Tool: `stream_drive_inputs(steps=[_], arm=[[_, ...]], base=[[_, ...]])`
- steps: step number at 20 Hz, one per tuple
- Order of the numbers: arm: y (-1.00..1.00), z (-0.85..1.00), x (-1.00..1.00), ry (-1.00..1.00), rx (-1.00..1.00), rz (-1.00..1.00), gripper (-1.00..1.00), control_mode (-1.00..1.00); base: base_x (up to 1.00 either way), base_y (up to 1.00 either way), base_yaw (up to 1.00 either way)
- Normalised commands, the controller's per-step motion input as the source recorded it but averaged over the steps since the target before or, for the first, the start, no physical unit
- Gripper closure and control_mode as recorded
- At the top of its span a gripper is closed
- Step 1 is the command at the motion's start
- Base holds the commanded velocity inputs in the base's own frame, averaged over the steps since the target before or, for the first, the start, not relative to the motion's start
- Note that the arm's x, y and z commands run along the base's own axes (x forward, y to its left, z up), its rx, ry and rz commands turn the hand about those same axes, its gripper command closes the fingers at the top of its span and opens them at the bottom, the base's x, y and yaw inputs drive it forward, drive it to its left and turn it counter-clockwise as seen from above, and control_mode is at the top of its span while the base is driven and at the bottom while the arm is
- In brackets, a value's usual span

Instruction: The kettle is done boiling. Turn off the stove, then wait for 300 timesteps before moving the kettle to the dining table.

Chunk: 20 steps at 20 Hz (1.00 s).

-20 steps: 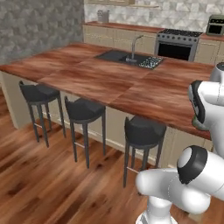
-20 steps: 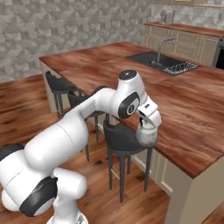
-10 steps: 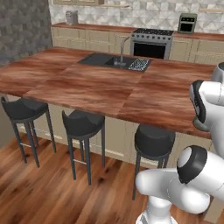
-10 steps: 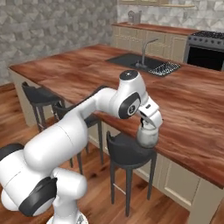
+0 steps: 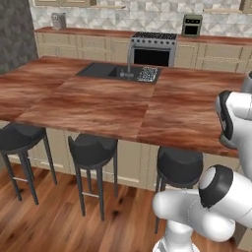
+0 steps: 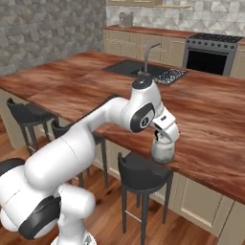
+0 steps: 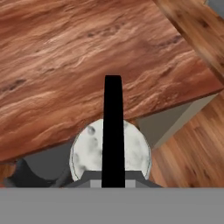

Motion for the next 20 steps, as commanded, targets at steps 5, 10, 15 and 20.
stream_drive_inputs(steps=[5,10,15,20], arm=[[0.0,0.0,0.0,0.0,0.0,0.0,1.0,1.0],[0.0,0.0,0.0,0.0,0.0,0.0,1.0,1.0],[0.0,0.0,0.0,0.0,0.0,0.0,1.0,1.0],[0.0,0.0,0.04,0.0,0.0,0.0,1.0,-1.0]], base=[[0.51,-0.06,-0.05],[0.44,-0.02,-0.03],[0.34,0.0,-0.01],[0.01,0.0,0.0]])
